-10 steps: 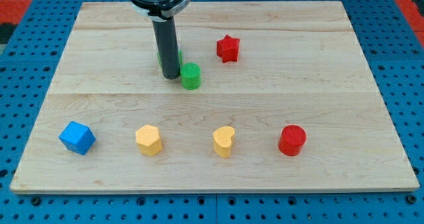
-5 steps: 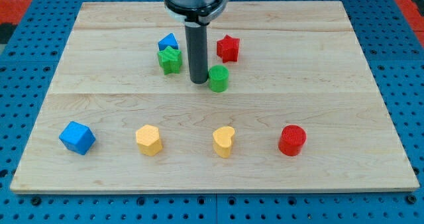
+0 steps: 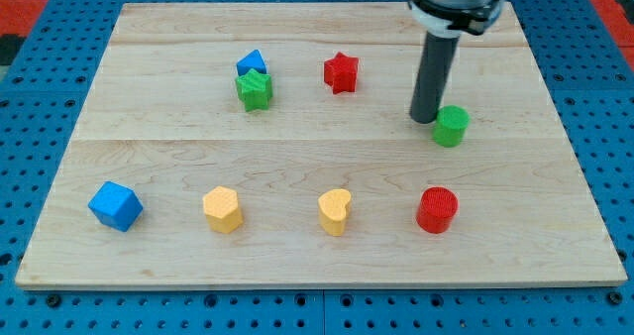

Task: Push the green circle down and right

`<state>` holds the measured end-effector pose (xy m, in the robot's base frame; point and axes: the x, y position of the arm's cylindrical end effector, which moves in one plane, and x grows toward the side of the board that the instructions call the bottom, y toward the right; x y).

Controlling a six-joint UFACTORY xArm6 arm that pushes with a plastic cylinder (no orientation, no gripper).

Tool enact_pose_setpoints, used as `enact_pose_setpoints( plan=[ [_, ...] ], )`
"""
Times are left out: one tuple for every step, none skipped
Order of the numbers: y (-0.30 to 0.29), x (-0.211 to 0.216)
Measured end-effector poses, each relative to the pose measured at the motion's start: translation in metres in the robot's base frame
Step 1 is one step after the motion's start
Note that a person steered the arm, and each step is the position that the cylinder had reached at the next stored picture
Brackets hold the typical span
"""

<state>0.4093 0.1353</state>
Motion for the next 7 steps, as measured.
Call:
enact_pose_setpoints(
  plan=[
    [0.026, 0.008],
    [0.045, 0.021],
    [0.047, 0.019],
    [0.049, 0.018],
    [0.066, 0.018],
    [0.088, 0.014],
    [0.094, 0.027]
  ],
)
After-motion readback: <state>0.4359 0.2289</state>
